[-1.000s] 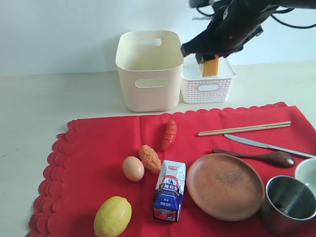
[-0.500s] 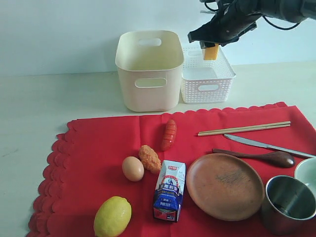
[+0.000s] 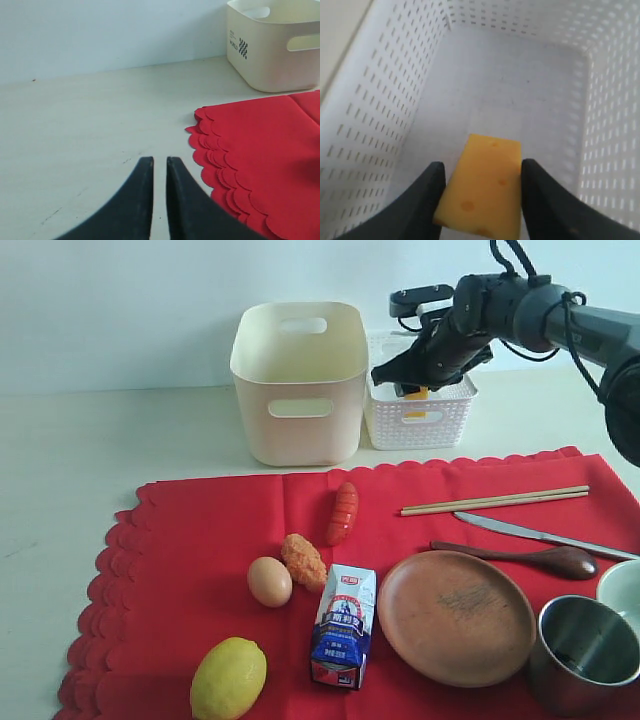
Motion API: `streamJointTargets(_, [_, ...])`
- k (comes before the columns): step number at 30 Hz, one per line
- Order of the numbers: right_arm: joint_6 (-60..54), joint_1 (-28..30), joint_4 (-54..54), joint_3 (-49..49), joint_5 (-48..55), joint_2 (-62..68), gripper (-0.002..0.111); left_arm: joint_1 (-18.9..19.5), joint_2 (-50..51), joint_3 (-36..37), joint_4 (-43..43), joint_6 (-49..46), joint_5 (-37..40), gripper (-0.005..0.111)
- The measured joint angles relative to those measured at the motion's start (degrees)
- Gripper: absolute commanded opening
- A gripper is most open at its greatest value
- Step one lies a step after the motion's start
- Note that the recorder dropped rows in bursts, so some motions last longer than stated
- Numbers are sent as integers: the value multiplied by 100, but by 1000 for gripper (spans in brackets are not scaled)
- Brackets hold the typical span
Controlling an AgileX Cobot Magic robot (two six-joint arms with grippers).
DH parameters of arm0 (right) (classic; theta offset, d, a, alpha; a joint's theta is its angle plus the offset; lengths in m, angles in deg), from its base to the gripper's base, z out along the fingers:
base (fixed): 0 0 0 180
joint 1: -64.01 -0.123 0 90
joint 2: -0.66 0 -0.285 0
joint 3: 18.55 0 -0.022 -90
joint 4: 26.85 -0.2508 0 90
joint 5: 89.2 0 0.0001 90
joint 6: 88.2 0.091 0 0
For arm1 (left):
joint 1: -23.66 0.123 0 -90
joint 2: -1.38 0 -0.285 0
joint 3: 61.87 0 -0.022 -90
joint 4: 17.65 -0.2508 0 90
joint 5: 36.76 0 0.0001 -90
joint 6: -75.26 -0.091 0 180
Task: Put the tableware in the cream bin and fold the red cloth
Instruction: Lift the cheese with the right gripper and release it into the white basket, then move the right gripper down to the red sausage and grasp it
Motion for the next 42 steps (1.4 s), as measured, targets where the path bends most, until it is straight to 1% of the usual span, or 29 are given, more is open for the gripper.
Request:
streamJointTargets(5, [-133, 0, -90, 0, 161, 44, 0, 0, 0, 0, 0, 0, 0, 12])
streamJointTargets(7, [-141, 0, -90, -21, 250, 44, 5, 0, 0, 0, 0, 0, 0, 12])
streamJointTargets(9, [-181, 0, -90, -21, 300, 44, 12, 0, 0, 0, 0, 0, 0, 12])
streamJointTargets(14, [-248, 0, -90, -21, 345, 44, 39, 0, 0, 0, 0, 0, 0, 12])
streamJointTargets(17, [-259, 0, -90, -77, 422, 44, 52, 0, 0, 0, 0, 0, 0, 12])
streamJointTargets(21, [-259, 0, -90, -154, 441, -23, 62, 0, 0, 0, 0, 0, 0, 12])
streamJointTargets(24, [-259, 0, -55, -154, 480, -216, 64, 0, 0, 0, 0, 0, 0, 12])
streamJointTargets(29, [-184, 0, 511, -175, 848, -719, 64, 0, 0, 0, 0, 0, 0, 12])
streamJointTargets(33, [-143, 21, 754, -188, 1475, -1154, 64, 0, 0, 0, 0, 0, 0, 12])
streamJointTargets(42, [-157, 33, 764, -188, 2558, -2124, 64, 0, 0, 0, 0, 0, 0, 12])
